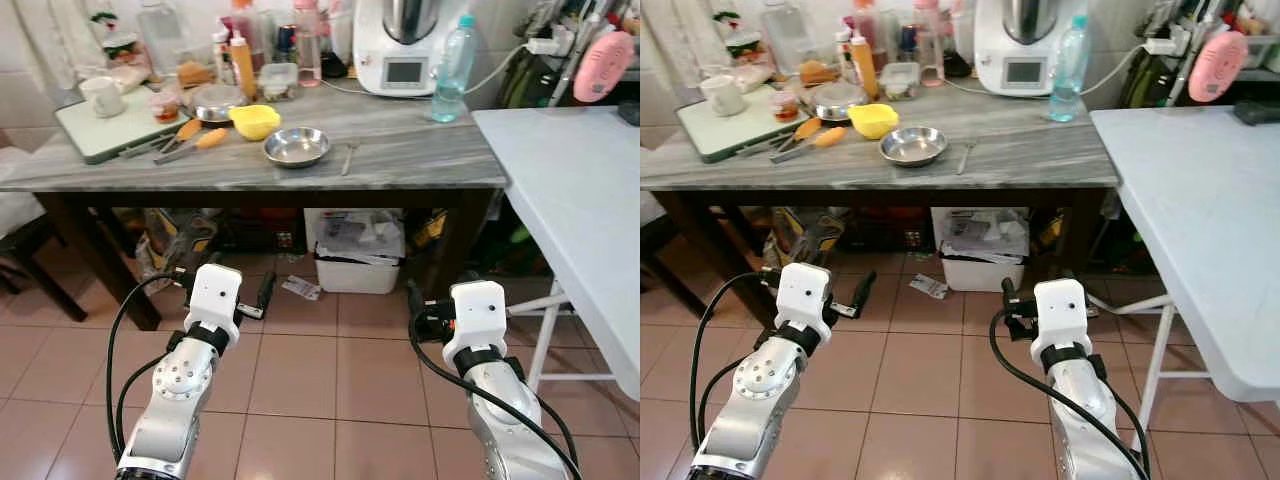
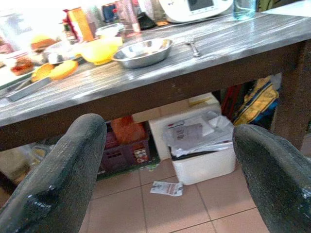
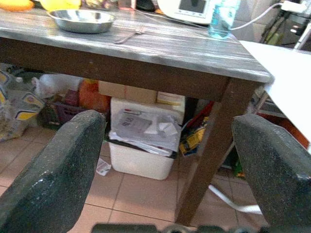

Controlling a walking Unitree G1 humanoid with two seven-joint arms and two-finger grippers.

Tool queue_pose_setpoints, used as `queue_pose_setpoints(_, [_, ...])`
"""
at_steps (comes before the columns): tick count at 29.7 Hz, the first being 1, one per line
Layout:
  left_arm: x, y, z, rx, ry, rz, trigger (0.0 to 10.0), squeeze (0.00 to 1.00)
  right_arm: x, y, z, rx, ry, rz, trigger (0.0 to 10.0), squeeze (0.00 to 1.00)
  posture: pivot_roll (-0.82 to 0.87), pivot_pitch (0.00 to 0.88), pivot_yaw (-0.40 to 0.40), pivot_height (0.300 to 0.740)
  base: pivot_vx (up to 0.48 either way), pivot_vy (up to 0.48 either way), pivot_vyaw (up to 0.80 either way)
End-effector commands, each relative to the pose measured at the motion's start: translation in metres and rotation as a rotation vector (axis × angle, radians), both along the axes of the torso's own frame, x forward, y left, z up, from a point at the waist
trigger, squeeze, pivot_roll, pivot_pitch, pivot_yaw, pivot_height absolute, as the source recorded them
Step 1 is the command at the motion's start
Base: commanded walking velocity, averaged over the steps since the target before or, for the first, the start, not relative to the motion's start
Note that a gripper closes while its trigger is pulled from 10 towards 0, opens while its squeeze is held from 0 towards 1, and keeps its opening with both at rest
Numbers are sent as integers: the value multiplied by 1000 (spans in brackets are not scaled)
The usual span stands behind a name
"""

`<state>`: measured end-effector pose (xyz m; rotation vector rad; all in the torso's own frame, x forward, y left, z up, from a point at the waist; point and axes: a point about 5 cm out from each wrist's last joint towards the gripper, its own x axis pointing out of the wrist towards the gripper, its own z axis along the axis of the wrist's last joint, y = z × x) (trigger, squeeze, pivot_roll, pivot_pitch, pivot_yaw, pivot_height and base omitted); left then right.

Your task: Setting the table

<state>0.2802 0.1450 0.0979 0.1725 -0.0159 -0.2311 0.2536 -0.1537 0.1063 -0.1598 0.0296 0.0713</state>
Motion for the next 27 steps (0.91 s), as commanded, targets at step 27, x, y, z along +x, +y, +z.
queue_pose_setpoints(27, [5, -4, -4, 1, 36, -27, 10000, 0, -2, 2, 6, -21, -12, 1, 10000, 0, -97, 0, 84, 740, 0, -423, -21])
